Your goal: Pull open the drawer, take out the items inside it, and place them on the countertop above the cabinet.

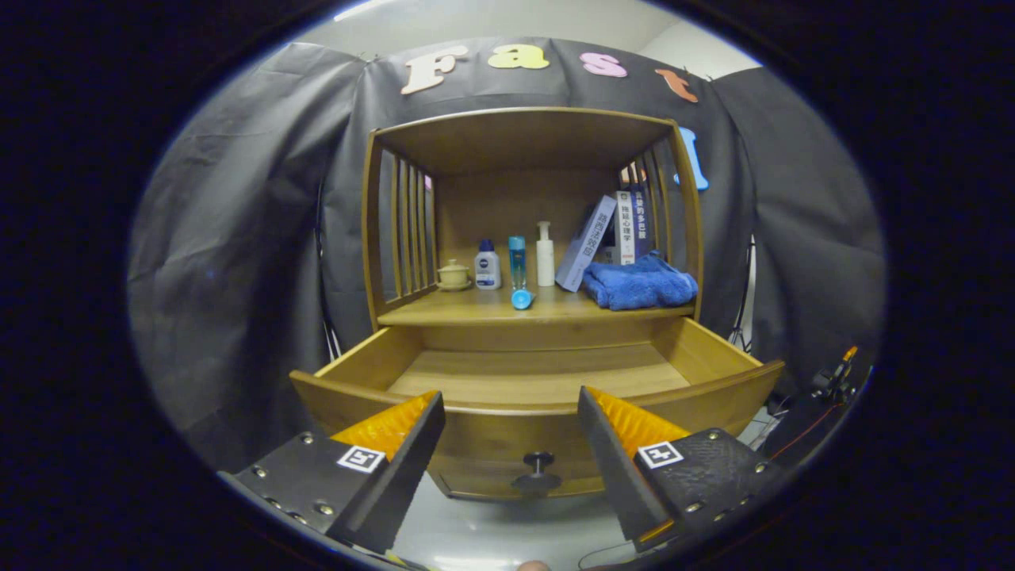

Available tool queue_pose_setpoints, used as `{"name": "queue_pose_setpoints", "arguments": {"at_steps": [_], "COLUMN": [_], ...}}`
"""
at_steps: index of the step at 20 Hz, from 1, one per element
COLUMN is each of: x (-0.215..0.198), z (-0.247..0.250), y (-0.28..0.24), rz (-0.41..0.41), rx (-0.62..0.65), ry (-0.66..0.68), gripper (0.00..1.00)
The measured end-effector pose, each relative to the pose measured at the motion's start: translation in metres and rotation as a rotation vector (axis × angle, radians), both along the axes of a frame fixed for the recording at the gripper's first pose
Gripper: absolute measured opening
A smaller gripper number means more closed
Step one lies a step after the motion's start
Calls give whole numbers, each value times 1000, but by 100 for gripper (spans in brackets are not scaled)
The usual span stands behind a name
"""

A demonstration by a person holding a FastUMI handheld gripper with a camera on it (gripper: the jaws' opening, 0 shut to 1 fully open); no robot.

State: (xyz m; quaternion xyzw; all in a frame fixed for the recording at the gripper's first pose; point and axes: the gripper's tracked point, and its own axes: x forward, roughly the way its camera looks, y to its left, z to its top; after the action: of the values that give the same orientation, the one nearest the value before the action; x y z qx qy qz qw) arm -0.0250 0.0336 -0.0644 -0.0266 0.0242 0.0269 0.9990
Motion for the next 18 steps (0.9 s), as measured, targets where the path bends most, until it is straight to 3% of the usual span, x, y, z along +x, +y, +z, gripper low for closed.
{"name": "queue_pose_setpoints", "arguments": {"at_steps": [5,12,18], "x": [-5,21,43], "z": [-27,-67,-67], "y": [-10,-17,-29], "rz": [12,29,-77], "rx": [-35,-76,-87], "ry": [-26,-8,-65], "gripper": [100,100,96]}}
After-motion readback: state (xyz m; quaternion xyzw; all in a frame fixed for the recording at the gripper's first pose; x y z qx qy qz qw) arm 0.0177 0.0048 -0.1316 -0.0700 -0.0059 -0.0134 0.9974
